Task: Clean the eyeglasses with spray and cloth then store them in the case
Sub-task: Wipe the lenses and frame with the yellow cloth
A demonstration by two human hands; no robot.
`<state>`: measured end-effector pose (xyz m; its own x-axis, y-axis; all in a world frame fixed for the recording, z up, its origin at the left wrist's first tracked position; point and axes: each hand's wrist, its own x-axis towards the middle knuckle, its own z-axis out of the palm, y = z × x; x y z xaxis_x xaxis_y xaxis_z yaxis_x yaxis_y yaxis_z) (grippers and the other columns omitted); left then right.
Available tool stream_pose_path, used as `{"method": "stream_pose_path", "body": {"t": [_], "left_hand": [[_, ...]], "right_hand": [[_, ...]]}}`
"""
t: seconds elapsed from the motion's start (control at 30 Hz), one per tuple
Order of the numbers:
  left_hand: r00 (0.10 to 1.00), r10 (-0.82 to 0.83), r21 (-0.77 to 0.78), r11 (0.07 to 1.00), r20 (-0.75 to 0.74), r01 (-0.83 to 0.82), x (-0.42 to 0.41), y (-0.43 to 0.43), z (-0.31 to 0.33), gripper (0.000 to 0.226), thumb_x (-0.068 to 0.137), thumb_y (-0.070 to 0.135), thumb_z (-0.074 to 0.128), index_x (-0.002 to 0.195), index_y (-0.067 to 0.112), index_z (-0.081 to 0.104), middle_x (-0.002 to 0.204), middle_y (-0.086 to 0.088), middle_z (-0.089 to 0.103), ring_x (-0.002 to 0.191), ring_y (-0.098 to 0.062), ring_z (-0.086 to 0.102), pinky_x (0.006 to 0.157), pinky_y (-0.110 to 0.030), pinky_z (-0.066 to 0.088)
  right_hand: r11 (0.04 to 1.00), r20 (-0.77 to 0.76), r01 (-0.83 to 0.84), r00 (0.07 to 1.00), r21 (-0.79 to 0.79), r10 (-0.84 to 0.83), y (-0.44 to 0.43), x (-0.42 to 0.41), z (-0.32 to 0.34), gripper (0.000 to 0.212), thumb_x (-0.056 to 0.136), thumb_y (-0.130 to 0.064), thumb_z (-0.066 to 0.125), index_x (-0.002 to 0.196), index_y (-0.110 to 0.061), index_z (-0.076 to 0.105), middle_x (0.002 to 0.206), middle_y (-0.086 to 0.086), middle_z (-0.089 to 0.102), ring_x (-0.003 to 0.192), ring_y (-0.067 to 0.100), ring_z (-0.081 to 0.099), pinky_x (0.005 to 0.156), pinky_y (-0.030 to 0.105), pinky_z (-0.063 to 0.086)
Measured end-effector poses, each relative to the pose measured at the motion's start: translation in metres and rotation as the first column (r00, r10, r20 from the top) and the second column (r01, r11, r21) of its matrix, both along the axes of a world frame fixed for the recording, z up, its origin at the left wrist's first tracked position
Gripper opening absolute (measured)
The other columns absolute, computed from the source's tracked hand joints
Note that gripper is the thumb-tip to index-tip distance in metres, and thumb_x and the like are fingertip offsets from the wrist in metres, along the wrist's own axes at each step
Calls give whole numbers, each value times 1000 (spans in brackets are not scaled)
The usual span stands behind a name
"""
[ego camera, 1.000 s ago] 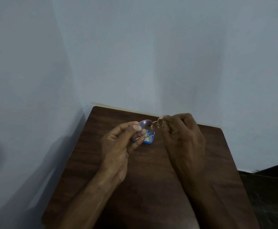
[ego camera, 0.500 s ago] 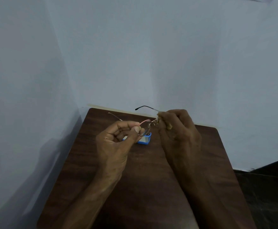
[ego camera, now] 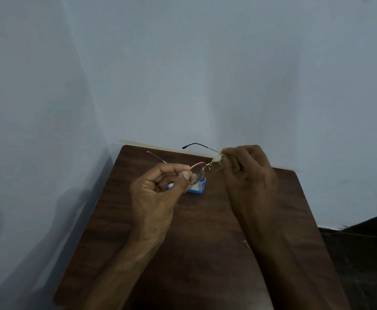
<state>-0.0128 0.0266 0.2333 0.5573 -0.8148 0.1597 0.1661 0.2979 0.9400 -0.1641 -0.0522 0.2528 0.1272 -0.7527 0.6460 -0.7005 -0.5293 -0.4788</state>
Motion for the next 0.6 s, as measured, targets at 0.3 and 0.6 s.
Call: {"method": "stream_pose_path", "body": {"t": [0.3, 0.6], "left_hand": [[960, -22, 11, 1000, -278, 26, -6, 2, 4, 17, 77, 24, 80, 93, 19, 84, 91, -13, 82, 90, -24, 81, 74, -28, 66], [865, -2, 63, 997, -502, 39, -8, 2, 6, 19, 76, 18, 81, 94, 12, 82, 93, -17, 79, 88, -22, 79, 73, -28, 65]], "right_hand": [[994, -35, -95, 995, -48, 93, 21, 8, -7, 15, 93, -12, 74, 108, -13, 74, 107, -1, 64, 91, 6, 60, 78, 7, 44], [997, -70, -77, 995, -27, 75, 18, 3, -10, 14, 90, -7, 77, 102, -11, 74, 103, -1, 63, 86, 4, 54, 75, 8, 42]]}}
